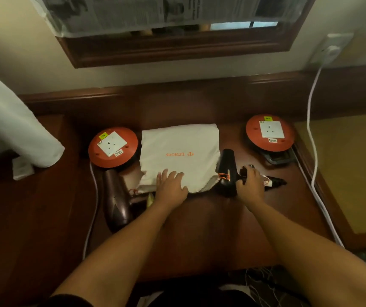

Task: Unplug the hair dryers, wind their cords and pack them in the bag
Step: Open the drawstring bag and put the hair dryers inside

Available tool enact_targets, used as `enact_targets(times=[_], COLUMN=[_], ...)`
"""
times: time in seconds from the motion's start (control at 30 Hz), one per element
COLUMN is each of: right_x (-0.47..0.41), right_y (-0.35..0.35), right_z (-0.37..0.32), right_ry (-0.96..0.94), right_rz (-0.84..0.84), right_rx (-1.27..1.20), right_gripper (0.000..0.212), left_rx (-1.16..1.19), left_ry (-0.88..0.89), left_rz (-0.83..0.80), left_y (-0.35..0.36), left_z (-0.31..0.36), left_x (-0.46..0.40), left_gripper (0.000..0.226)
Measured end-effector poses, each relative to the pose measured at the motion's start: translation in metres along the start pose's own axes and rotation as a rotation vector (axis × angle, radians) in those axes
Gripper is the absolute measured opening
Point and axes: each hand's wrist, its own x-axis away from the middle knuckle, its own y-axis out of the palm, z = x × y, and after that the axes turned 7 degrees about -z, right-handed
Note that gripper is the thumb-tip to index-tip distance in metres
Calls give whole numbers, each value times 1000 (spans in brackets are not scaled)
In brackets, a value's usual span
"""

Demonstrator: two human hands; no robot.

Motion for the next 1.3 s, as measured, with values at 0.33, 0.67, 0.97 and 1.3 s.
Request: enact_targets(times=[0.33, 0.67, 0.97, 1.3], right_x=[-40, -66, -50, 5], right_y=[-42, -43, -51, -85], right_z=[69, 77, 79, 90], right_ry=[31, -102, -157, -216], right_rz=[-353, -360, -407, -342], right_rx=[436, 722, 478, 414], right_gripper=[100, 56, 57, 56], left_rx=[-88, -105, 39, 237], left_ry=[71, -4, -33, -2], left_rz=[-86, -48, 59, 39], left_y=[34, 41, 31, -14], left_z=[56, 51, 51, 52], left_x=[-23, -30, -33, -47], left_gripper=[38, 24, 22, 15])
